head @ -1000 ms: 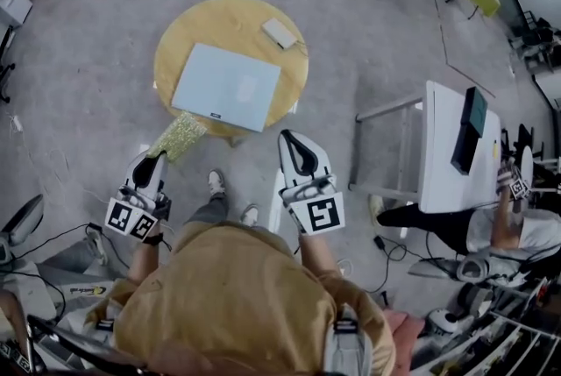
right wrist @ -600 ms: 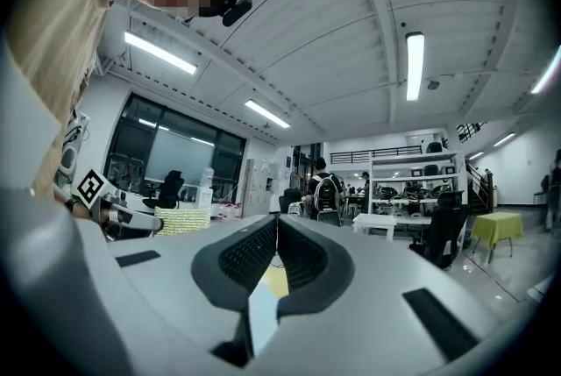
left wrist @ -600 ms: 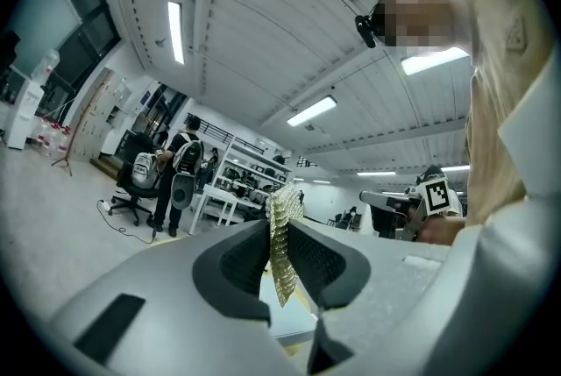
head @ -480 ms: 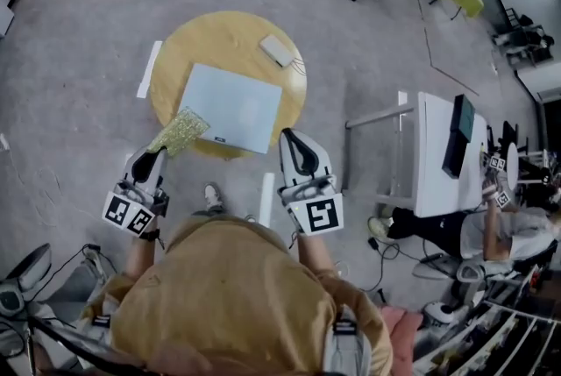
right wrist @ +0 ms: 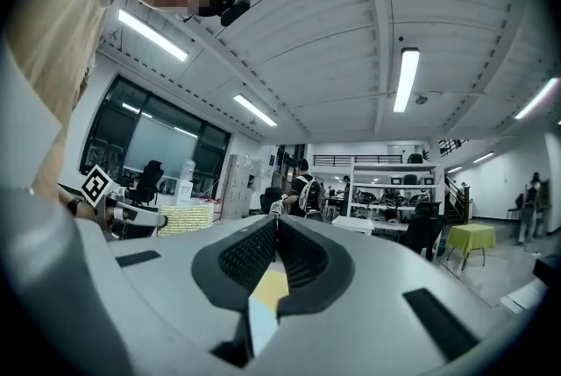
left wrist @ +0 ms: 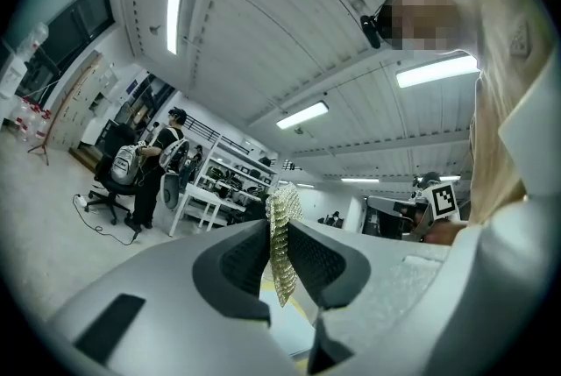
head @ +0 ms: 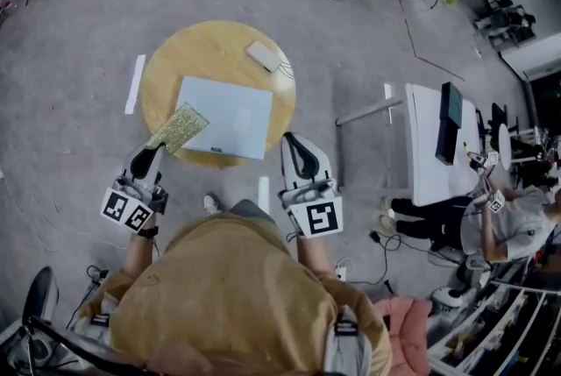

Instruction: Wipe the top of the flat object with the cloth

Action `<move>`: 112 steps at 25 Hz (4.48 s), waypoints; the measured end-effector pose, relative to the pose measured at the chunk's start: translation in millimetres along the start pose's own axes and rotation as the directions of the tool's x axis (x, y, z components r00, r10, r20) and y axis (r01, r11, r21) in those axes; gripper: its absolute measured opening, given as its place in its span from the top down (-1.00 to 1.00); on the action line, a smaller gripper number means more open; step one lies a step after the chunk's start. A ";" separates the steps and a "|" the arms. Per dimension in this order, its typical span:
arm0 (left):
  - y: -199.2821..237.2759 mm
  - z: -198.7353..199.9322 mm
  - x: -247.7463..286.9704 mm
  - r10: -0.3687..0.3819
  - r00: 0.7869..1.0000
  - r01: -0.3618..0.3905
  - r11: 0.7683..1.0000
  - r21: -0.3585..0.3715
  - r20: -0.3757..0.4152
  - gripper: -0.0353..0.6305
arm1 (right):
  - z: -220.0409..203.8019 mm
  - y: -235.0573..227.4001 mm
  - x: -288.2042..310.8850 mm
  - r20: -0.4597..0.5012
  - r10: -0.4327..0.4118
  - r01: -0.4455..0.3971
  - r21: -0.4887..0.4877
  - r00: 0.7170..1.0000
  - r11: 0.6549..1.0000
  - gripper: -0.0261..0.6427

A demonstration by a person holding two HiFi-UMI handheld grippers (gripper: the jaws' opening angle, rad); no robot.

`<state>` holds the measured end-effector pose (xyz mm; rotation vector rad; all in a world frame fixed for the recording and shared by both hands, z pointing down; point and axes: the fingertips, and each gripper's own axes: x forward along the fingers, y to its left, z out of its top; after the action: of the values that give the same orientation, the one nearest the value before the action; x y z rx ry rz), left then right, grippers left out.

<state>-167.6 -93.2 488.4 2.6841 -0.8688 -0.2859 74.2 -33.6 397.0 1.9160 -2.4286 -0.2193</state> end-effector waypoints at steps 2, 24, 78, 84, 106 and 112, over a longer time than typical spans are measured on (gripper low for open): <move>0.1 3.5 4.5 -0.011 1.000 0.011 1.000 -0.001 0.003 0.71 | 3.7 -1.0 1.8 0.003 -0.008 0.008 -0.001 1.000 1.000 0.92; -48.6 -51.5 83.6 -0.025 0.993 0.018 0.998 -0.066 -0.118 0.71 | -6.5 -76.7 19.2 0.045 0.038 -0.040 0.047 0.998 0.998 0.92; 13.0 -288.5 100.9 0.141 0.838 -0.322 0.908 -0.269 -0.527 0.71 | -33.2 -97.0 18.3 -0.010 0.111 -0.110 0.073 0.994 0.991 0.92; 44.0 -276.8 80.3 0.218 0.839 -0.388 0.882 -0.266 -0.499 0.71 | -31.2 -87.9 30.3 0.005 0.140 -0.140 0.068 0.990 0.988 0.92; 142.0 -227.8 -2.5 0.474 0.778 -0.596 0.764 -0.246 -0.412 0.71 | -16.0 -78.1 45.8 0.046 0.142 -0.144 0.061 0.989 0.988 0.92; 157.3 -222.3 -11.4 0.516 0.762 -0.627 0.739 -0.246 -0.393 0.71 | -16.6 -79.4 48.7 0.047 0.146 -0.149 0.058 0.988 0.987 0.92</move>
<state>-199.1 -157.5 751.4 1.9164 -1.3414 0.1045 141.3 -100.3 399.9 1.7610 -2.6204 -0.1841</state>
